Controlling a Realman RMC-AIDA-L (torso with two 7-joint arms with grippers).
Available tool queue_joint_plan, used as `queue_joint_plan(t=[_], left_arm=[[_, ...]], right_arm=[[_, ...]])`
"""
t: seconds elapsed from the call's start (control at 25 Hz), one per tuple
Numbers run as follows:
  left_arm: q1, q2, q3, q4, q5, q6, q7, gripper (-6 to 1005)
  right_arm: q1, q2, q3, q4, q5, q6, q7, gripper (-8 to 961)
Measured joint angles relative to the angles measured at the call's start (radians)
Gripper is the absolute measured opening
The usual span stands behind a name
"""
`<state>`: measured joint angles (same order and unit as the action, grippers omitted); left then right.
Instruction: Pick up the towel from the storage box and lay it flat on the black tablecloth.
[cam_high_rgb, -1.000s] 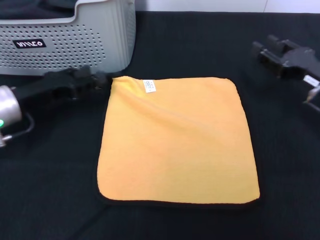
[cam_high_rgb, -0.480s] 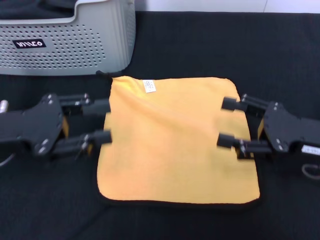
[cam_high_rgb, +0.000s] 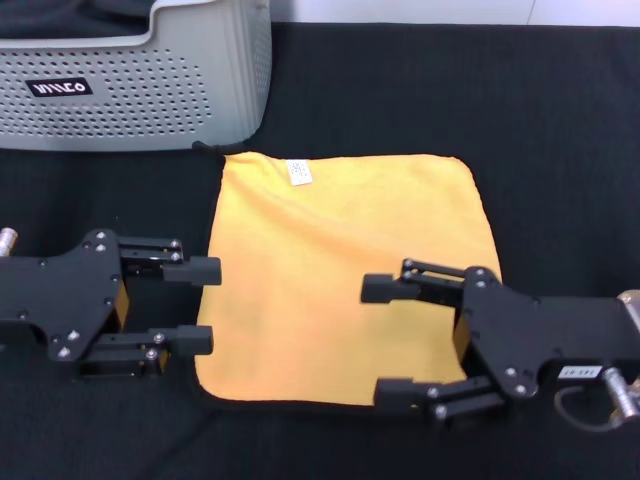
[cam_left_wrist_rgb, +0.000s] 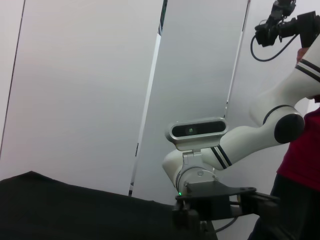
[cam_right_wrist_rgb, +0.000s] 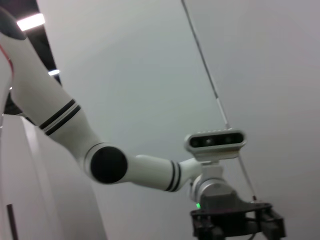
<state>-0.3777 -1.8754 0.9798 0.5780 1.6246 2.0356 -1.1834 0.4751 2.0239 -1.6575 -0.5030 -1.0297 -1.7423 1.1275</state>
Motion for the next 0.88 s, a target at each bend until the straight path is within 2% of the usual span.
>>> queue_joint_plan(t=[0.24, 0.88], left_arm=[[-0.014, 0.016, 0.000, 0.002, -0.002, 0.001, -0.001, 574], [-0.011, 0.018, -0.005, 0.003, -0.006, 0.001, -0.010, 574]], right_arm=[[0.007, 0.003, -0.033, -0.024, 0.005, 0.017, -0.003, 888], [0.007, 0.004, -0.024, -0.037, 0.011, 0.032, -0.003, 888]])
